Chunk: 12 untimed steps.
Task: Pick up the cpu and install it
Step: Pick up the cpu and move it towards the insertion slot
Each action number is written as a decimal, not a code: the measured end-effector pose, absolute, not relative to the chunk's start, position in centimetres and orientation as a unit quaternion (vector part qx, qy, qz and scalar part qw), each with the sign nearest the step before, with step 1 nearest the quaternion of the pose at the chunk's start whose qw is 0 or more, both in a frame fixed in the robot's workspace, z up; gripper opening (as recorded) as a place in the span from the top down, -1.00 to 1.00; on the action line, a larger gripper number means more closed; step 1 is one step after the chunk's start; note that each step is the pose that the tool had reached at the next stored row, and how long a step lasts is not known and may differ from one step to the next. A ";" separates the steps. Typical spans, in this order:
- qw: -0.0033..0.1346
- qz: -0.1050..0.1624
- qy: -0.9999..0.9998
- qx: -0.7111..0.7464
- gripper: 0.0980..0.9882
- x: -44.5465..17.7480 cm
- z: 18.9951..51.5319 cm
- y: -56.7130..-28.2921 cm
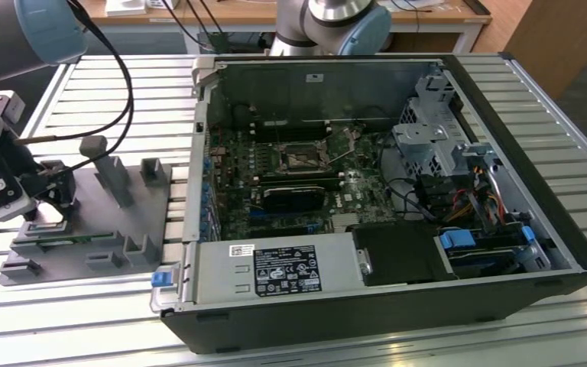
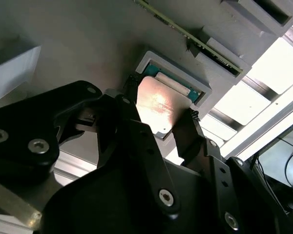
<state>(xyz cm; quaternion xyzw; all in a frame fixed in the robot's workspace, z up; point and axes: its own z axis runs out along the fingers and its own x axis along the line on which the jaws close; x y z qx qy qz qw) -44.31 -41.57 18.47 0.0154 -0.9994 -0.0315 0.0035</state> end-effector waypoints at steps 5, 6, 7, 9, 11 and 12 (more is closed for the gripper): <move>0.003 -0.032 -0.999 0.015 0.00 -44.3 18.5 -41.6; 0.003 -0.032 -0.999 0.015 0.00 -44.3 18.6 -41.6; 0.003 -0.032 -0.999 0.015 -0.02 -44.3 18.7 -41.6; 0.003 -0.032 -0.999 0.015 -0.16 -44.3 18.7 -41.6; 0.003 -0.032 -0.999 0.015 -0.16 -44.4 18.7 -41.6; 0.002 -0.031 -0.999 0.015 -0.16 -44.4 18.7 -41.6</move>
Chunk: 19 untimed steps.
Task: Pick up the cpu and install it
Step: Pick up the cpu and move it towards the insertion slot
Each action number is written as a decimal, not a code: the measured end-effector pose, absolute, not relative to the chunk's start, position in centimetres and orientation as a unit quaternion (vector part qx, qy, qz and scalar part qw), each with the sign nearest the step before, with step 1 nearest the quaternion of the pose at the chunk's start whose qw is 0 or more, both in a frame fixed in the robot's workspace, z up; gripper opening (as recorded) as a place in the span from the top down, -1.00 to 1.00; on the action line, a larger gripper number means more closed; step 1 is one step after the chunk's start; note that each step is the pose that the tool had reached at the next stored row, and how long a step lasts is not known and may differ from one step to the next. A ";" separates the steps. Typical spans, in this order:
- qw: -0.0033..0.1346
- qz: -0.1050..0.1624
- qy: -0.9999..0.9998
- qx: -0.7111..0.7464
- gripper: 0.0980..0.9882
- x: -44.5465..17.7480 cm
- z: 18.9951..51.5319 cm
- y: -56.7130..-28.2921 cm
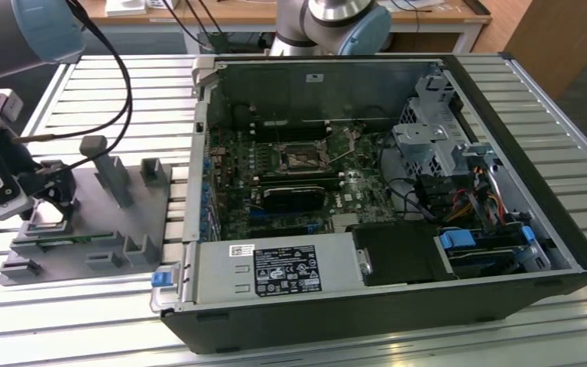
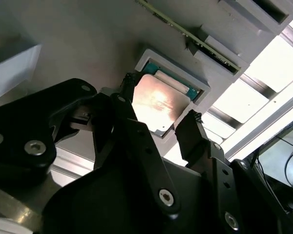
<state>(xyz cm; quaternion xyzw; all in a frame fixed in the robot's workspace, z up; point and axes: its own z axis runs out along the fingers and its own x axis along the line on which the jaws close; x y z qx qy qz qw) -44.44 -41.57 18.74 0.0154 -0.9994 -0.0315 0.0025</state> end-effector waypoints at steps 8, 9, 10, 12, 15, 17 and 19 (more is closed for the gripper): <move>-0.001 -0.031 -0.999 0.016 0.01 -44.6 18.6 -41.6; -0.001 -0.031 -0.999 0.016 0.01 -44.6 18.6 -41.6; -0.001 -0.031 -0.999 0.016 0.04 -44.6 18.6 -41.6; -0.001 -0.032 -0.999 0.016 0.04 -44.6 18.8 -41.6; -0.001 -0.032 -0.999 0.016 0.04 -44.6 19.5 -41.6; -0.001 -0.031 -0.999 0.016 0.04 -44.6 20.1 -41.6; -0.001 -0.032 -0.999 0.016 0.04 -44.6 20.6 -41.6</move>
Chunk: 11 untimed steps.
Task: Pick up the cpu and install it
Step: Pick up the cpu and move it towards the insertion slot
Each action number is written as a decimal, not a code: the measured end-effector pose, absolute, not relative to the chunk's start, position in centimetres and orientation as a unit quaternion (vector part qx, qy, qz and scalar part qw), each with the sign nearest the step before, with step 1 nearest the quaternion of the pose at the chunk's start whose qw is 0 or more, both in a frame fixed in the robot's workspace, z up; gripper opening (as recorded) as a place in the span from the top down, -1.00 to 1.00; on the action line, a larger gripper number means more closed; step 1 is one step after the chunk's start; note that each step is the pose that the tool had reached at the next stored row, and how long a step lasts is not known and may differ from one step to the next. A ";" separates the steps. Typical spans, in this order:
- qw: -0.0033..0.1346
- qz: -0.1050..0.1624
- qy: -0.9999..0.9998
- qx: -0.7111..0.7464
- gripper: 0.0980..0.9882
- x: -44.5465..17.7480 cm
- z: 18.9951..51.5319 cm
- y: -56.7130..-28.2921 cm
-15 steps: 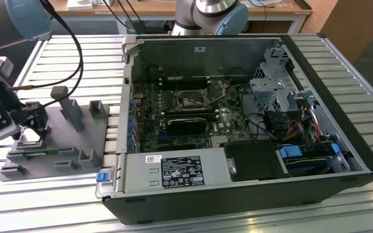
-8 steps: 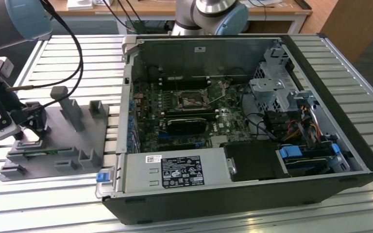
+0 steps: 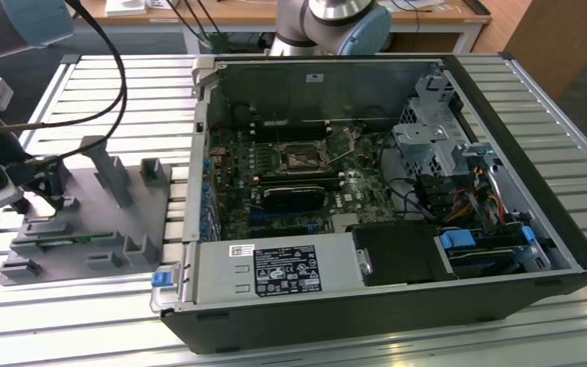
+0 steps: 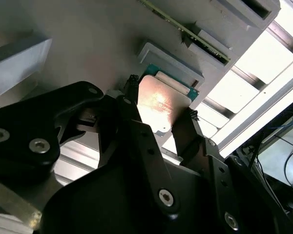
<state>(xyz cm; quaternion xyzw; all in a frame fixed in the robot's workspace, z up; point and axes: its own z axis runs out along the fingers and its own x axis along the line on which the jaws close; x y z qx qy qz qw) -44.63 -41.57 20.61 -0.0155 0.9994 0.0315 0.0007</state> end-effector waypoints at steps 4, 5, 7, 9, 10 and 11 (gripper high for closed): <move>0.001 0.032 0.999 -0.016 0.04 -44.6 21.4 -41.6; 0.001 0.032 0.999 -0.016 0.04 -44.6 21.5 -41.6; 0.001 0.032 0.999 -0.016 0.04 -44.6 21.8 -41.6; 0.001 0.033 0.999 -0.016 0.04 -44.6 22.0 -41.6; 0.001 0.033 0.999 -0.015 0.04 -44.6 22.1 -41.6; 0.001 0.034 0.999 -0.016 0.04 -44.6 22.2 -41.6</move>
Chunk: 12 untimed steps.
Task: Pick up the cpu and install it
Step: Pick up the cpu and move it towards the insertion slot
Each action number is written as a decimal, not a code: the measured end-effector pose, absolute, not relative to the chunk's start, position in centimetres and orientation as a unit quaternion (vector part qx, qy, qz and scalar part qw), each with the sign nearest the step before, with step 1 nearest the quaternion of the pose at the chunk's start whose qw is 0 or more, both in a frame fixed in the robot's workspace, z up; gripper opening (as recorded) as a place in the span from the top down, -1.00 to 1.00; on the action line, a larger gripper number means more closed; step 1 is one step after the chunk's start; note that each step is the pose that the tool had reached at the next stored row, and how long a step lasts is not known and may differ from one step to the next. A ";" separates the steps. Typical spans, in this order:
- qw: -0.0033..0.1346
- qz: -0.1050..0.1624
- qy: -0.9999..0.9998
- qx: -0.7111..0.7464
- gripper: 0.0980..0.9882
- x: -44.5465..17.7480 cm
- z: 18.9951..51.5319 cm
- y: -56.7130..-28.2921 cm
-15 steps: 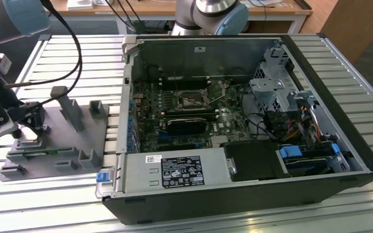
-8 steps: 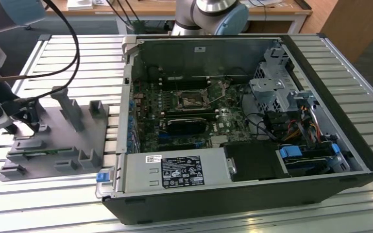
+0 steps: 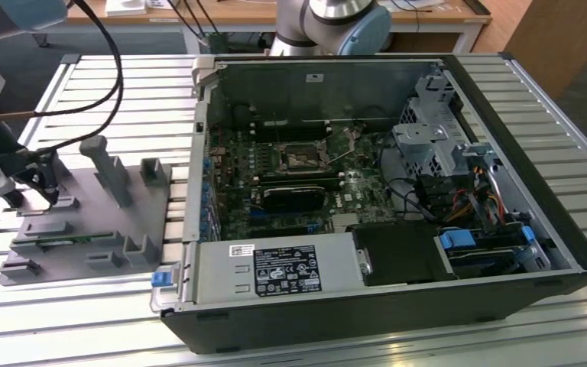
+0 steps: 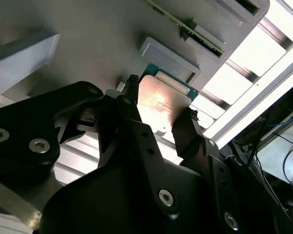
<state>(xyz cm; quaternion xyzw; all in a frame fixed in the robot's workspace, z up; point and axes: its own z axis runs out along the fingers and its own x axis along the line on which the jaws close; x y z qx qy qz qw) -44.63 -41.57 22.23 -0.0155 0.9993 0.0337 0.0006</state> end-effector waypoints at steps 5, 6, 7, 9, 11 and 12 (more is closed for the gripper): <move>0.001 0.033 0.999 -0.016 0.04 -44.6 22.6 -41.6; 0.001 0.033 0.999 -0.016 0.04 -44.6 22.8 -41.6; 0.001 0.033 0.999 -0.016 0.04 -44.6 22.9 -41.6; 0.001 0.033 0.999 -0.016 0.04 -44.6 23.3 -41.6; 0.001 0.033 0.999 -0.016 0.04 -44.6 23.5 -41.6; 0.001 0.033 0.999 -0.016 0.04 -44.6 23.6 -41.6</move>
